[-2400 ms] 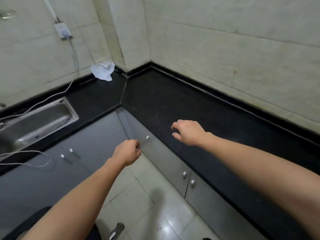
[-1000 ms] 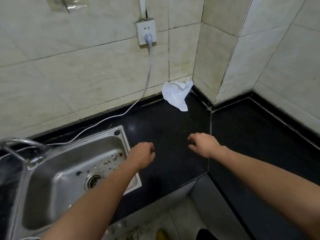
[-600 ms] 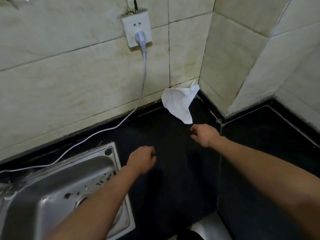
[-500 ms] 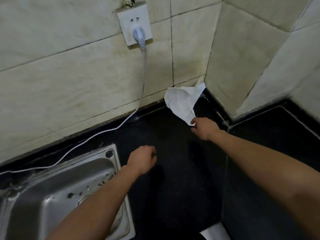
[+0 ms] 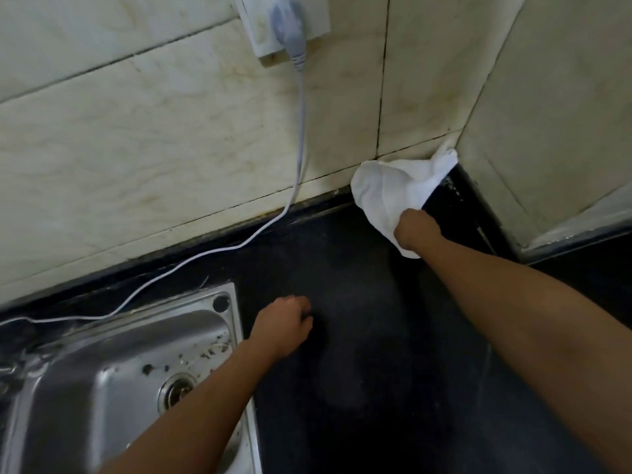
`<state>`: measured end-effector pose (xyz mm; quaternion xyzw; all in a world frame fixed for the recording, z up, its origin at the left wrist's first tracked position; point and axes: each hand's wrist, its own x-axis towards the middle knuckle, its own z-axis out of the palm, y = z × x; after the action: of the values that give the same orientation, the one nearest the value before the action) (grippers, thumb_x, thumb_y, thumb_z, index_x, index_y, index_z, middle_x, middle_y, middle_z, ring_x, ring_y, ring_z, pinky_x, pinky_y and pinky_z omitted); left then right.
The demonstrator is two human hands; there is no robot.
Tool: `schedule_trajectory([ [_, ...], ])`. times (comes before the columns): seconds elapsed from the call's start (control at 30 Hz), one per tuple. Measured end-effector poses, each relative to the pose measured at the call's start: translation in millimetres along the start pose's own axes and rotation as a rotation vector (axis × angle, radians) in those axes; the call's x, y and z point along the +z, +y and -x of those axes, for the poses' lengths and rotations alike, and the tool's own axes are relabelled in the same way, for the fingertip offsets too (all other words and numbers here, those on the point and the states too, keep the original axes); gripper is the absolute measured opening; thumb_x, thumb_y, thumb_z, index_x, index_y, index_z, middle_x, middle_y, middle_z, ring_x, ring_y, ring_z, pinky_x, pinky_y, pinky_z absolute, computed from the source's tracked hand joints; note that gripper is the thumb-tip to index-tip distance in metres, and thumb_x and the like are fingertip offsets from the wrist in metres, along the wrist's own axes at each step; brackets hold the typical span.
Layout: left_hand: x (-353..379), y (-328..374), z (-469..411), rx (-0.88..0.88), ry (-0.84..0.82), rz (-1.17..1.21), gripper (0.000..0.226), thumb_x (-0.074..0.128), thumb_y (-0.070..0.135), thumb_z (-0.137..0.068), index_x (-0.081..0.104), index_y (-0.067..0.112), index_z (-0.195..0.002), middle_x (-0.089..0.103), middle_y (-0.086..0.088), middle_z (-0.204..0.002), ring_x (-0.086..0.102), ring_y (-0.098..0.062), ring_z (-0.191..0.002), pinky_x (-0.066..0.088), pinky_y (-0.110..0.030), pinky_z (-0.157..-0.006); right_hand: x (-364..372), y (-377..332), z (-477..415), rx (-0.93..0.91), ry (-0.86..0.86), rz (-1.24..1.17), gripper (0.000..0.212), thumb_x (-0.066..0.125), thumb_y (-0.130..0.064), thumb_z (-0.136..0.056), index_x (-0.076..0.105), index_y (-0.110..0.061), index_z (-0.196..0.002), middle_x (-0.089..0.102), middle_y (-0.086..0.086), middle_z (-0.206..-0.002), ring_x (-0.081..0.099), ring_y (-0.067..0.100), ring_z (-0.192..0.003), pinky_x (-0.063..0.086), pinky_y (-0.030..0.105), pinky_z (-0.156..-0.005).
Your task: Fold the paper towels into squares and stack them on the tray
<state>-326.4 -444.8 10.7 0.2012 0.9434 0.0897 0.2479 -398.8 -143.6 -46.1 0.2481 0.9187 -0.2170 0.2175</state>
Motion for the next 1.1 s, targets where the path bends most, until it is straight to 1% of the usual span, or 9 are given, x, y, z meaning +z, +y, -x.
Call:
schedule_trajectory([
  [0.1, 1.7, -3.1, -1.0, 0.018, 0.006, 0.009, 0.022, 0.054, 0.029, -0.091, 0.062, 0.018, -0.108, 0.064, -0.003, -0.107, 0.061, -0.023, -0.099, 0.047, -0.032, -0.078, -4.0, 1.6, 5.4, 0.026, 0.145, -0.066, 0.023, 0.049, -0.021, -0.097, 0.060, -0.002, -0.102, 0.061, 0.019, -0.113, 0.059, 0.033, -0.103, 0.045, 0.034, -0.074],
  [0.2, -2.1, -7.3, 1.5, 0.049, 0.012, 0.022, 0.023, 0.054, 0.029, -0.090, 0.063, 0.018, -0.108, 0.065, -0.003, -0.107, 0.061, -0.023, -0.099, 0.050, -0.034, -0.080, -10.5, 3.1, 24.7, 0.016, 0.263, -0.180, 0.030, 0.055, -0.029, -0.093, 0.059, -0.005, -0.075, 0.062, 0.011, -0.082, 0.064, 0.031, -0.084, 0.042, 0.028, -0.060],
  [0.43, -21.7, -18.8, 19.6, 0.153, 0.060, 0.031, 0.023, 0.055, 0.030, -0.088, 0.063, 0.019, -0.106, 0.066, -0.003, -0.106, 0.061, -0.024, -0.098, 0.050, -0.035, -0.081, -19.8, -1.4, 110.1, 0.035, 0.456, -0.378, 0.004, 0.067, -0.019, -0.080, 0.065, -0.015, -0.080, 0.068, 0.011, -0.089, 0.063, 0.029, -0.087, 0.045, 0.027, -0.071],
  [0.6, -16.0, -27.7, 46.1, 0.215, 0.039, 0.017, 0.021, 0.055, 0.030, -0.089, 0.062, 0.020, -0.106, 0.067, -0.003, -0.104, 0.062, -0.023, -0.097, 0.051, -0.035, -0.082, 3.8, 4.5, 185.1, 0.011, 0.495, -0.578, 0.013, 0.066, -0.009, -0.078, 0.061, -0.016, -0.068, 0.063, 0.003, -0.072, 0.060, 0.020, -0.073, 0.048, 0.028, -0.068],
  [0.7, -2.9, -30.4, 59.6, 0.229, -0.003, -0.006, 0.020, 0.055, 0.030, -0.089, 0.062, 0.020, -0.105, 0.066, -0.001, -0.102, 0.062, -0.021, -0.094, 0.051, -0.034, -0.081, 35.0, 20.3, 221.4, 0.085, 0.447, -0.659, 0.010, 0.069, -0.008, -0.075, 0.062, -0.014, -0.071, 0.064, 0.004, -0.070, 0.063, 0.022, -0.068, 0.055, 0.032, -0.067],
  [0.8, 14.3, -30.5, 72.0, 0.240, -0.054, -0.027, 0.016, 0.055, 0.030, -0.088, 0.062, 0.021, -0.100, 0.065, 0.001, -0.097, 0.062, -0.020, -0.091, 0.049, -0.033, -0.078, 74.9, 41.2, 254.4, 0.204, 0.253, -0.691, 0.012, 0.070, -0.006, -0.076, 0.060, -0.012, -0.081, 0.065, 0.009, -0.071, 0.064, 0.022, -0.060, 0.059, 0.040, -0.062],
  [0.93, 39.6, -22.1, 83.8, 0.256, -0.121, -0.046, 0.013, 0.055, 0.031, -0.087, 0.061, 0.023, -0.096, 0.064, 0.003, -0.092, 0.062, -0.019, -0.087, 0.051, -0.033, -0.076, 120.1, 69.3, 296.3, 0.326, 0.059, -0.673, 0.020, 0.067, -0.001, -0.078, 0.056, -0.006, -0.095, 0.061, 0.013, -0.069, 0.057, 0.019, -0.047, 0.052, 0.030, -0.046],
  [1.0, 52.8, -15.8, 88.3, 0.264, -0.155, -0.055, 0.013, 0.055, 0.031, -0.087, 0.061, 0.023, -0.096, 0.063, 0.003, -0.091, 0.062, -0.018, -0.087, 0.050, -0.033, -0.076, 134.1, 86.0, 312.1, 0.375, 0.020, -0.586, 0.023, 0.069, -0.007, -0.078, 0.057, -0.011, -0.097, 0.063, 0.010, -0.080, 0.063, 0.021, -0.057, 0.054, 0.030, -0.052],
  [1.1, 72.9, -3.4, 90.7, 0.269, -0.193, -0.057, 0.015, 0.056, 0.031, -0.087, 0.061, 0.022, -0.097, 0.065, 0.002, -0.093, 0.062, -0.019, -0.088, 0.051, -0.034, -0.078, 137.6, 112.6, 329.0, 0.432, -0.051, -0.191, 0.028, 0.067, -0.027, -0.079, 0.056, -0.021, -0.104, 0.063, 0.005, -0.106, 0.064, 0.023, -0.092, 0.052, 0.031, -0.076],
])
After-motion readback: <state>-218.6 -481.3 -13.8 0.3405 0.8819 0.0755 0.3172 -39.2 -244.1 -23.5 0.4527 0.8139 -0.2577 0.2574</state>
